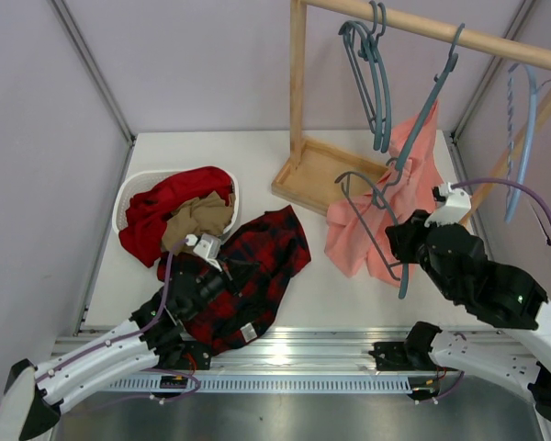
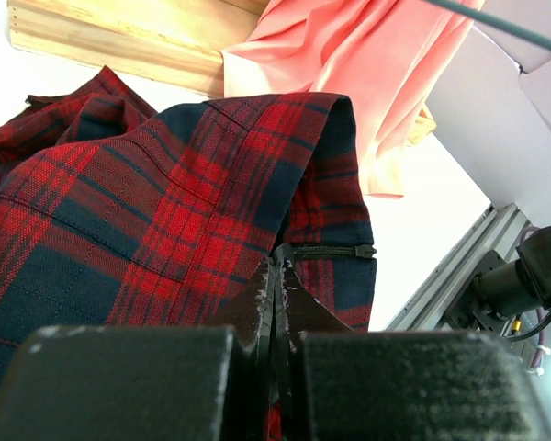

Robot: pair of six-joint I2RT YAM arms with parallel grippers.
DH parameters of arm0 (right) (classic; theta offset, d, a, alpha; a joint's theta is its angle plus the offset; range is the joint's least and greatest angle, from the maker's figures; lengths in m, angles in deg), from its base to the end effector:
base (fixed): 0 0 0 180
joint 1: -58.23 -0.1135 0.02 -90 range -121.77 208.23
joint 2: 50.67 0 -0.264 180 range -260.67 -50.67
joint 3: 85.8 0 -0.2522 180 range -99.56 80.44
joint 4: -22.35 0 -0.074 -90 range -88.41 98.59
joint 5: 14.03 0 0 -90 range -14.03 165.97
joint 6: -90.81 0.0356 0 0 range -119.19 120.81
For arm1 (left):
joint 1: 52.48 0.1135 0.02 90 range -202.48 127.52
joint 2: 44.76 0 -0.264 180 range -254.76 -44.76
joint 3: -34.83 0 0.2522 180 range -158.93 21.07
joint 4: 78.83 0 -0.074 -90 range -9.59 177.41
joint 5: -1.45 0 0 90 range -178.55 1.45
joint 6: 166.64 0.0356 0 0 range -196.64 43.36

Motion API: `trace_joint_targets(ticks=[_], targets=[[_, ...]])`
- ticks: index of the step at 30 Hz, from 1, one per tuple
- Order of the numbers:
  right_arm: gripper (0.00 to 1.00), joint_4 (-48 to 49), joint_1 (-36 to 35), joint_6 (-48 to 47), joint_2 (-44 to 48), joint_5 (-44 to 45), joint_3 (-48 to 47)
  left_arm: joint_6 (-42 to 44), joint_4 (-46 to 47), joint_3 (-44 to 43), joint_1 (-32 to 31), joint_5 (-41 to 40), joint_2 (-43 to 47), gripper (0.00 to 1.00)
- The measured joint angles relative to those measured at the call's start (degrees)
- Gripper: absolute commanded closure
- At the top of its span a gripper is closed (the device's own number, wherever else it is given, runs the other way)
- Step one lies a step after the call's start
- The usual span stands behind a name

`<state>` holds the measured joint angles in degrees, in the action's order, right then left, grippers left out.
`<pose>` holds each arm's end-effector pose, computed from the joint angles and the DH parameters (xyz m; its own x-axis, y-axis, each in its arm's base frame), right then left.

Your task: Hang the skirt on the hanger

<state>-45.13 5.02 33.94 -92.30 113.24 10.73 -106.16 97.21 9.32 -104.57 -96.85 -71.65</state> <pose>0.0788 0.0694 0.4128 -0.3866 0.2092 -0.8982 -0.1183 0.9546 0.2733 0.0934 -0.1116 0.2167 -0.3909 -0.2916 -0.8730 0.5743 0.6639 -0.4789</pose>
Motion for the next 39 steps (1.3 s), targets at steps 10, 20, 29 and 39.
trace_joint_targets(ticks=[10, 20, 29, 39], targets=[[1.00, 1.9, -0.7, 7.7, 9.5, -10.8, 6.8, 0.1, 0.4, -2.1, 0.0, 1.2, -3.0, 1.00], [1.00, 6.0, -0.7, 10.3, 11.7, -20.1, 12.8, 1.2, -0.1, -3.9, 0.0, 0.5, -4.7, 1.00], [1.00, 12.5, -1.1, 9.5, 9.4, -24.1, 12.6, 1.2, -0.1, -3.9, 0.0, -0.8, -7.3, 1.00], [1.00, 9.7, -2.5, 9.6, 9.1, -26.4, 11.4, 1.1, 0.4, -8.0, 0.2, -2.1, -14.6, 1.00]])
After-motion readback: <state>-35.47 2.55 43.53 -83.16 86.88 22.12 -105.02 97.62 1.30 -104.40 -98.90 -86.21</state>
